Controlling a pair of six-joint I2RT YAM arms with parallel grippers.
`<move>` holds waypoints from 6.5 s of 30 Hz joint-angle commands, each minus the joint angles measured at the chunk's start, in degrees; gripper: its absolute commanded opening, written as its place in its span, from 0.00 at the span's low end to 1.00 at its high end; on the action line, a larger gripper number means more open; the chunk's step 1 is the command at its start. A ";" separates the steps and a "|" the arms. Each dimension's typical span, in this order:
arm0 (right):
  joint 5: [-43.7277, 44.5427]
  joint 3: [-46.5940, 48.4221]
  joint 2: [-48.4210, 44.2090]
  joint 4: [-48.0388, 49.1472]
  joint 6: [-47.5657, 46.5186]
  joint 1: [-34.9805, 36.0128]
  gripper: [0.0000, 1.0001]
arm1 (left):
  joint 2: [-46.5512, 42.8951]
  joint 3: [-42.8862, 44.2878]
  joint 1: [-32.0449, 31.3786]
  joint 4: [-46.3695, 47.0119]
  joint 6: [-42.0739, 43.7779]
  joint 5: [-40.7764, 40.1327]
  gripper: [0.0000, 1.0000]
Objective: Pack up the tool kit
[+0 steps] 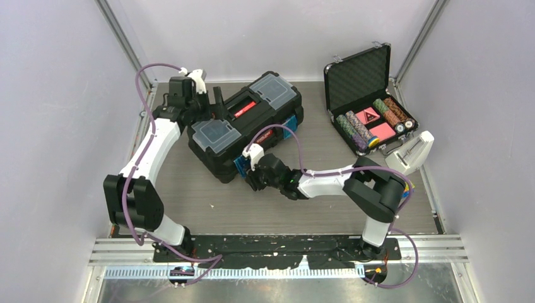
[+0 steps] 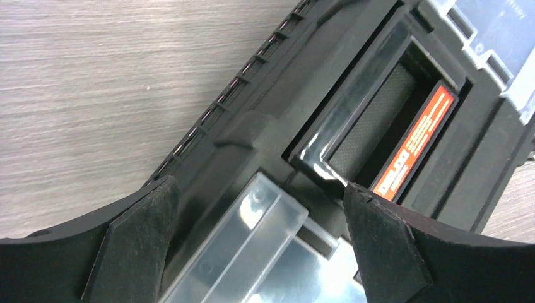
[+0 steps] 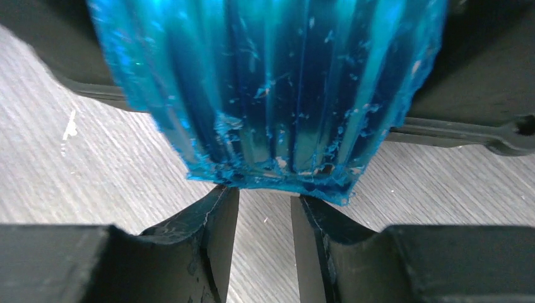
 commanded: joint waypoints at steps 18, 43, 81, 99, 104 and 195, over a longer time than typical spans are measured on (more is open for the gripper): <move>2.69 -8.62 -11.68 2.77 -2.33 -0.15 0.52 | 5.39 -2.57 -0.96 -3.98 -4.72 5.47 0.97; 3.27 1.99 2.23 13.02 -1.86 0.21 0.37 | 6.78 -9.54 -1.38 0.75 -9.20 12.13 0.95; 4.13 -16.70 -15.78 21.75 -3.17 0.02 0.41 | 7.23 -10.61 -3.42 1.23 -9.81 5.08 0.95; 5.53 -11.81 -8.78 23.98 -3.42 0.03 0.27 | 6.67 -13.21 -3.68 3.11 -11.31 8.49 0.95; 5.60 -10.80 -6.51 26.27 -3.71 0.03 0.25 | 7.08 -14.05 -4.31 3.78 -11.61 10.14 0.95; 58.36 -27.20 -93.52 -7.02 -31.23 -20.68 0.95 | -81.87 -50.06 -3.77 26.25 10.35 -23.27 1.00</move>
